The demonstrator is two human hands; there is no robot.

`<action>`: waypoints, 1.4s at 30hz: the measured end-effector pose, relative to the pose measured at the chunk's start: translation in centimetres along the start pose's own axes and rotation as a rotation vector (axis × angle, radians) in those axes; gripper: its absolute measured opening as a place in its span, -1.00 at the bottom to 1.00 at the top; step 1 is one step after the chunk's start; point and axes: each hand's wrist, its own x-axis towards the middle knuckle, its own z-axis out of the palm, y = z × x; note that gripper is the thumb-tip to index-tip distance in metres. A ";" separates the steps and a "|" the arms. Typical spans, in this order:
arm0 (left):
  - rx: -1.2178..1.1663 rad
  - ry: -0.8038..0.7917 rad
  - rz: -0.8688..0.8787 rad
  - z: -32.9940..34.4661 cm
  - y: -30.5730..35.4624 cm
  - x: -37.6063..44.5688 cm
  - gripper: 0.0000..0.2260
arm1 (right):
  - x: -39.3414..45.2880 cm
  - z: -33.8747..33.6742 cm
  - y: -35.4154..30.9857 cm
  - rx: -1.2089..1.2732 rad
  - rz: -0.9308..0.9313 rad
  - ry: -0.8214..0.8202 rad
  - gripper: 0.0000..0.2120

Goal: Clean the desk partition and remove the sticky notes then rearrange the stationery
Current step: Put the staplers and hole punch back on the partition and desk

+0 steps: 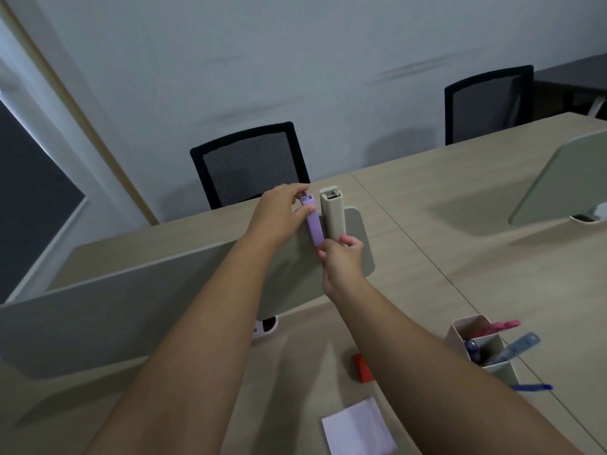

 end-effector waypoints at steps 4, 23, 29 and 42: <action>-0.079 -0.007 -0.080 1.5 -0.3 -0.4 -0.57 | -0.4 -1.3 0.6 0.068 0.048 -0.039 -0.62; -0.262 -0.404 -0.617 21.2 -1.7 -22.9 -0.67 | -1.7 -23.7 5.8 -0.970 0.127 0.120 -0.57; -0.422 -0.271 -0.747 23.3 -2.2 -23.6 -0.86 | -1.5 -22.7 6.2 -1.183 0.065 0.025 -0.75; -0.495 0.288 -1.046 16.1 -14.5 -23.9 -0.80 | -3.0 -9.0 16.0 -1.166 0.046 -0.207 -0.74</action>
